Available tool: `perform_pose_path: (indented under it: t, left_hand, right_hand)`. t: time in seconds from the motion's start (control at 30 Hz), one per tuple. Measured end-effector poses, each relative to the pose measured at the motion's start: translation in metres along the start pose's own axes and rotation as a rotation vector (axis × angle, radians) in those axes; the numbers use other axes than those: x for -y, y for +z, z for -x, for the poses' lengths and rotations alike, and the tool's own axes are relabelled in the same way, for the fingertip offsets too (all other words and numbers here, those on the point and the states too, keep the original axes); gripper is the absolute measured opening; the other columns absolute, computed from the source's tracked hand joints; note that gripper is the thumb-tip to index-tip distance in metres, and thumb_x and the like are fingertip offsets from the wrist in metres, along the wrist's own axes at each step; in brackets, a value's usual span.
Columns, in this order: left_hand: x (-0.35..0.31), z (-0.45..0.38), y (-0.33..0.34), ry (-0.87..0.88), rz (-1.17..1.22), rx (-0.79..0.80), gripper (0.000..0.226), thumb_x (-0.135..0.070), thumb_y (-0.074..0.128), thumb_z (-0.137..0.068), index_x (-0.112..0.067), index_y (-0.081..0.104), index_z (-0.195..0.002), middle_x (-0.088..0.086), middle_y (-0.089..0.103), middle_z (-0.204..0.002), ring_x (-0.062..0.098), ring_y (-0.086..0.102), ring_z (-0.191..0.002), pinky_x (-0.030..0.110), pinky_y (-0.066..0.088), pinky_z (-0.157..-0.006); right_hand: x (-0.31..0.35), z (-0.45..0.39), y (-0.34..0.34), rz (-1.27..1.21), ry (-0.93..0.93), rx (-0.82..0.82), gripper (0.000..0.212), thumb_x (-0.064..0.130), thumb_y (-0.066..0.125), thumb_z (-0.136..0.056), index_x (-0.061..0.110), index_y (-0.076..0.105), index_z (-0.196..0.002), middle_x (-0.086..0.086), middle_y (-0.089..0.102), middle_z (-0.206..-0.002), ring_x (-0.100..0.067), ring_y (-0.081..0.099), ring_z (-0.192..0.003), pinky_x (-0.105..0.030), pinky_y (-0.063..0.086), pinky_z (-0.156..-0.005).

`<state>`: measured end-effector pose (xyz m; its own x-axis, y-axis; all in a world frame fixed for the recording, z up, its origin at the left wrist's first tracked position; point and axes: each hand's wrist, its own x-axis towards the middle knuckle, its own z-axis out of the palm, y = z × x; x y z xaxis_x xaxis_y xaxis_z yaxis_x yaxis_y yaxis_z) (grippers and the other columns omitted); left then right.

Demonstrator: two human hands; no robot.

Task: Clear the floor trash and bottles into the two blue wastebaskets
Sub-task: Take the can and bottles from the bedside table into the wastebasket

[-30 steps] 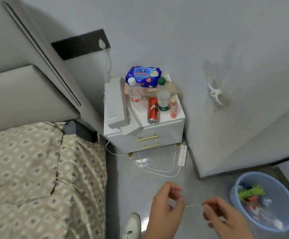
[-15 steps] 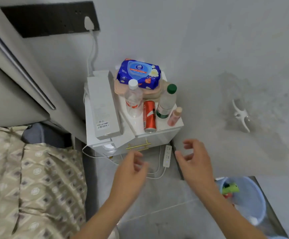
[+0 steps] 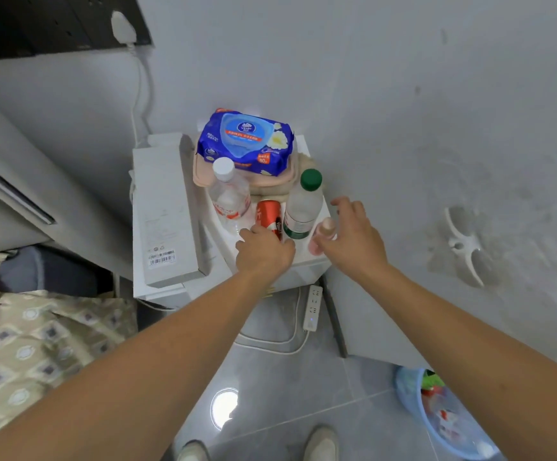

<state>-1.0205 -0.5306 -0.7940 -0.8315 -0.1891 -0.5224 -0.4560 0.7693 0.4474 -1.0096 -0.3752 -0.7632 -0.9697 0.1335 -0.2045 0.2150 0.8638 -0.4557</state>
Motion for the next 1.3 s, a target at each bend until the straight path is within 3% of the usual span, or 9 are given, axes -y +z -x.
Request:
perform_pose_path:
  t: [0.2, 0.43, 0.67, 0.83, 0.93, 1.07, 1.17, 1.23, 1.3]
  left_hand:
    - [0.009, -0.019, 0.023, -0.020, -0.068, -0.025, 0.077, -0.050, 0.063, -0.094, 0.001, 0.034, -0.145, 0.018, 0.044, -0.141, 0.040, 0.048, -0.130, 0.049, 0.046, -0.103]
    - [0.028, 0.011, 0.036, 0.012, 0.017, -0.058, 0.066, -0.046, 0.057, -0.098, 0.003, 0.038, -0.139, 0.022, 0.049, -0.135, 0.042, 0.055, -0.123, 0.050, 0.050, -0.101]
    - [0.123, 0.140, 0.055, -0.093, 0.268, 0.084, 0.069, -0.078, 0.050, -0.073, -0.026, 0.050, -0.120, 0.001, 0.067, -0.110, 0.019, 0.072, -0.087, 0.046, 0.062, -0.079]
    - [0.162, 0.234, 0.050, -0.103, 0.370, 0.184, 0.047, -0.030, 0.081, -0.085, -0.025, 0.047, -0.117, -0.018, 0.065, -0.093, -0.005, 0.066, -0.068, 0.019, 0.047, -0.067]
    - [0.177, 0.278, 0.052, -0.146, 0.408, 0.297, 0.059, -0.031, 0.093, -0.062, -0.023, 0.051, -0.102, -0.003, 0.074, -0.091, -0.002, 0.070, -0.062, 0.028, 0.057, -0.067]
    - [0.182, 0.308, 0.060, -0.094, 0.641, 0.504, 0.054, -0.038, 0.096, -0.048, -0.019, 0.064, -0.088, 0.006, 0.067, -0.089, 0.021, 0.064, -0.078, 0.032, 0.047, -0.074]
    - [0.159, 0.326, 0.080, 0.118, 0.404, 0.568, 0.070, -0.032, 0.096, -0.051, -0.035, 0.063, -0.114, -0.002, 0.070, -0.108, 0.019, 0.069, -0.107, 0.030, 0.055, -0.084]
    - [0.141, 0.336, 0.094, 0.245, 0.343, 0.414, 0.070, -0.045, 0.088, -0.047, -0.047, 0.059, -0.111, -0.002, 0.069, -0.103, 0.015, 0.070, -0.098, 0.039, 0.057, -0.085]
    - [0.115, 0.346, 0.108, 0.322, 0.327, 0.472, 0.065, -0.046, 0.089, -0.049, -0.054, 0.057, -0.105, -0.001, 0.066, -0.099, 0.009, 0.067, -0.093, 0.038, 0.056, -0.083]
  right_hand:
    - [-0.013, -0.011, 0.011, -0.030, -0.018, 0.059, 0.034, 0.032, 0.073, -0.084, 0.019, 0.055, -0.110, -0.005, 0.063, -0.110, -0.030, 0.063, -0.094, -0.042, 0.054, -0.075]
    - [-0.021, 0.018, 0.017, -0.077, -0.029, -0.023, 0.024, 0.030, 0.070, -0.086, 0.019, 0.055, -0.102, -0.002, 0.062, -0.103, -0.029, 0.063, -0.087, -0.044, 0.055, -0.073]
    - [-0.029, 0.142, 0.027, -0.226, 0.100, -0.083, 0.027, 0.042, 0.074, -0.085, 0.030, 0.055, -0.099, 0.016, 0.057, -0.098, -0.007, 0.055, -0.077, -0.027, 0.043, -0.066]
    - [-0.039, 0.263, 0.044, -0.336, 0.268, -0.087, 0.027, 0.042, 0.075, -0.081, 0.038, 0.051, -0.095, 0.015, 0.060, -0.093, -0.003, 0.060, -0.078, -0.024, 0.051, -0.069]
    - [-0.043, 0.332, 0.047, -0.419, 0.402, -0.121, 0.033, 0.033, 0.079, -0.079, 0.040, 0.052, -0.095, 0.017, 0.065, -0.095, -0.002, 0.064, -0.081, -0.015, 0.050, -0.072]
    - [-0.048, 0.397, 0.046, -0.505, 0.538, -0.223, 0.033, 0.051, 0.071, -0.072, 0.036, 0.057, -0.097, 0.019, 0.065, -0.093, -0.002, 0.065, -0.081, -0.023, 0.053, -0.071]
    - [-0.063, 0.428, 0.040, -0.525, 0.594, -0.292, 0.034, 0.043, 0.076, -0.072, 0.035, 0.057, -0.100, 0.018, 0.063, -0.094, -0.005, 0.064, -0.077, -0.028, 0.054, -0.071]
    - [-0.080, 0.446, 0.032, -0.524, 0.630, -0.344, 0.036, 0.035, 0.079, -0.074, 0.036, 0.057, -0.102, 0.018, 0.063, -0.095, -0.003, 0.063, -0.078, -0.027, 0.054, -0.073]
    - [-0.103, 0.458, 0.023, -0.538, 0.668, -0.390, 0.038, 0.028, 0.081, -0.074, 0.036, 0.058, -0.103, 0.018, 0.064, -0.096, -0.002, 0.063, -0.082, -0.027, 0.053, -0.073]
